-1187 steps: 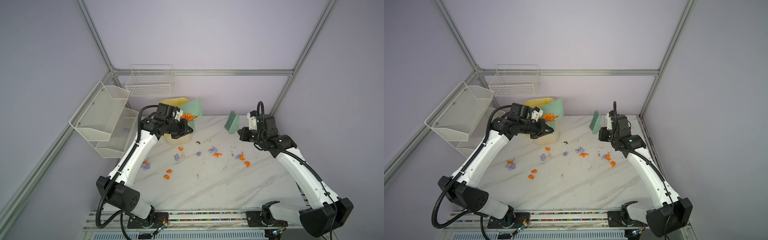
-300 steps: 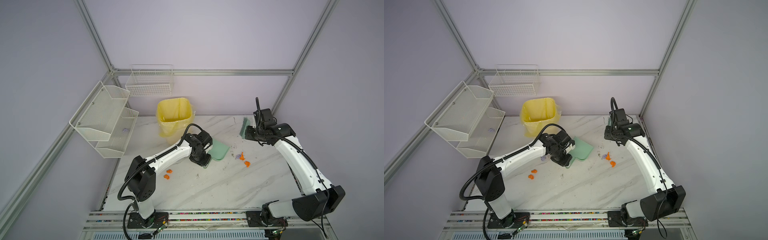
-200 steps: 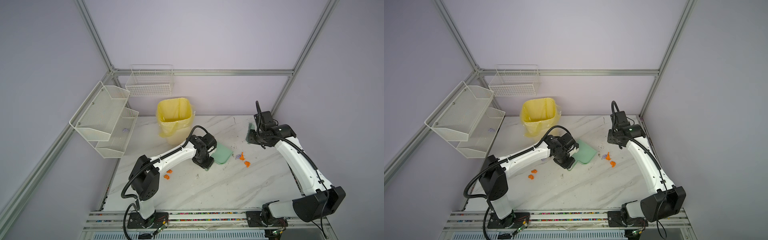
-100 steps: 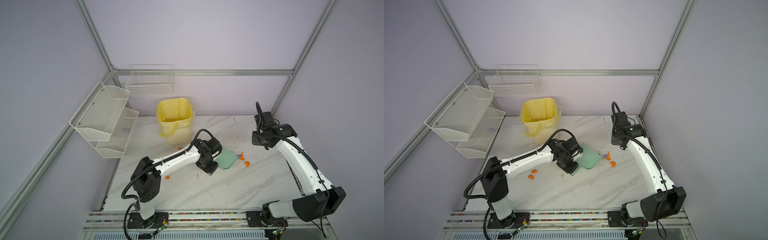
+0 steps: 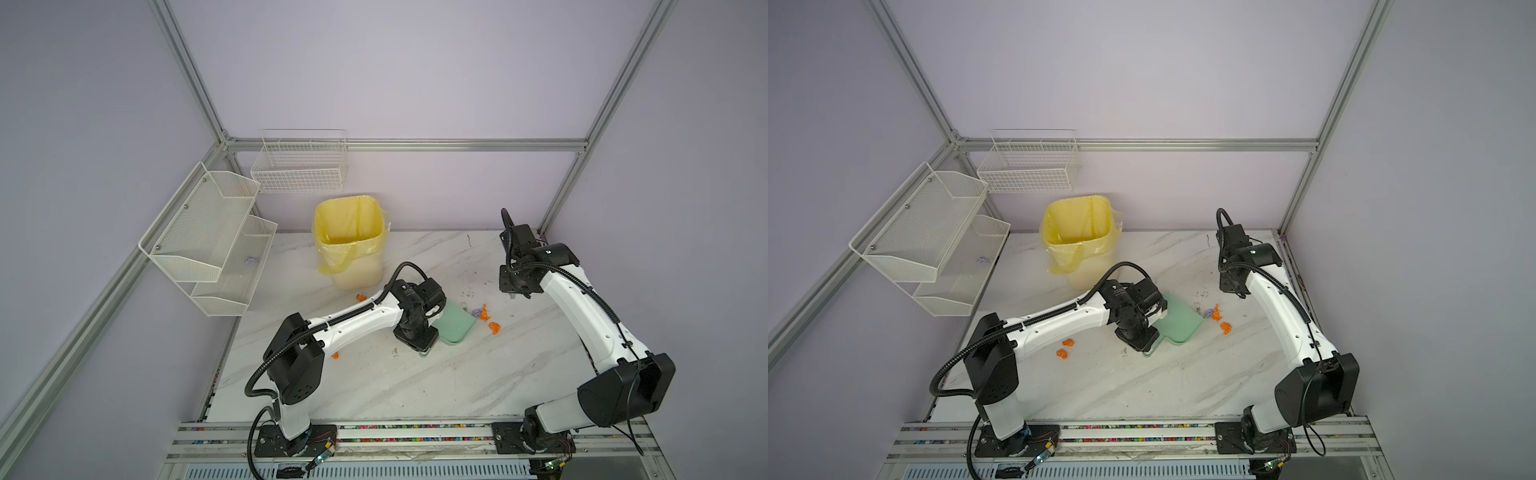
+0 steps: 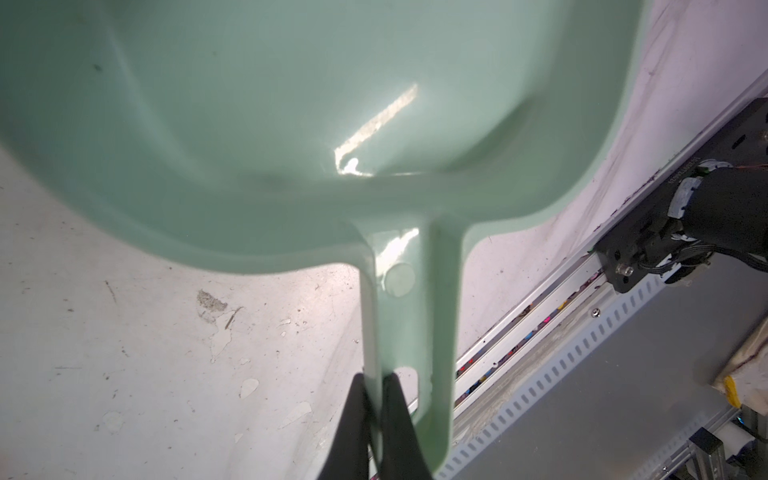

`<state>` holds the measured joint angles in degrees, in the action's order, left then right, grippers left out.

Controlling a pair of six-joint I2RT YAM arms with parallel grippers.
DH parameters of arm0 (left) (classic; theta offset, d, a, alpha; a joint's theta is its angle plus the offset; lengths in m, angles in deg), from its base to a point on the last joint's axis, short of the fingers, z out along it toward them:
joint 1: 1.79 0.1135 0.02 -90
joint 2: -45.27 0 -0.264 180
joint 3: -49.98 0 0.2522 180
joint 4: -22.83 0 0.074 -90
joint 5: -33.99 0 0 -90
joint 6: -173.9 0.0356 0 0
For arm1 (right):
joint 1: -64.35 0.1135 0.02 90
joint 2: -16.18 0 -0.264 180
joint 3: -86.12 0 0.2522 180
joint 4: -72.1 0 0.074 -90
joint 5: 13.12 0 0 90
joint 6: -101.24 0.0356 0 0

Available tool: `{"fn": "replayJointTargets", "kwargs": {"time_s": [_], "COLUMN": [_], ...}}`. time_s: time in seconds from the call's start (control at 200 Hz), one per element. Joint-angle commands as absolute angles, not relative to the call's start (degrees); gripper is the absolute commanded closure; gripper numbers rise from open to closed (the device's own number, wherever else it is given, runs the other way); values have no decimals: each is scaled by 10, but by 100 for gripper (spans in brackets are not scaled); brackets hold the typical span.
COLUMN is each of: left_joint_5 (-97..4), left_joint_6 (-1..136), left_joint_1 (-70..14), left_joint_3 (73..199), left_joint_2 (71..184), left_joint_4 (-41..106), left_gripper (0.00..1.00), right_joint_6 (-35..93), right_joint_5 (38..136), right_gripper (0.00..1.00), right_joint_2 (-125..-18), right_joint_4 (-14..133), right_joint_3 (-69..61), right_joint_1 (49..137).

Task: Sweep away the paper scraps from the table
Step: 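Place the dustpan beside the scraps while the right gripper moves the brush behind them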

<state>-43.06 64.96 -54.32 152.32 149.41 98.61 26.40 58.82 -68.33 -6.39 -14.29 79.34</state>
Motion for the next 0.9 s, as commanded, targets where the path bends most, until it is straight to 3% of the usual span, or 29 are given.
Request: {"fn": "replayJointTargets", "kwargs": {"time_s": [0.0, 0.085, 0.36, 0.895], "left_joint_5": [-399, -394, -366, -403], "left_joint_6": [647, 649, 648, 662], "left_joint_1": [-545, -545, -545, -546], "left_joint_3": [1507, 1508, 1496, 1497], "left_joint_2": [1479, 1482, 1496, 1536], "left_joint_4": [980, 978, 973, 965], "left_gripper": [100, 100, 100, 100], "right_joint_6": [267, 264, 252, 254], "right_joint_5": [562, 539, 593, 622], "right_gripper": [100, 100, 100, 100], "right_joint_2": [-694, -707, -721, -734], "right_joint_4": [-87, -99, -86, -94], "right_joint_3": [-163, -166, -141, -96], "right_joint_1": [791, 790, 791, 800]}}
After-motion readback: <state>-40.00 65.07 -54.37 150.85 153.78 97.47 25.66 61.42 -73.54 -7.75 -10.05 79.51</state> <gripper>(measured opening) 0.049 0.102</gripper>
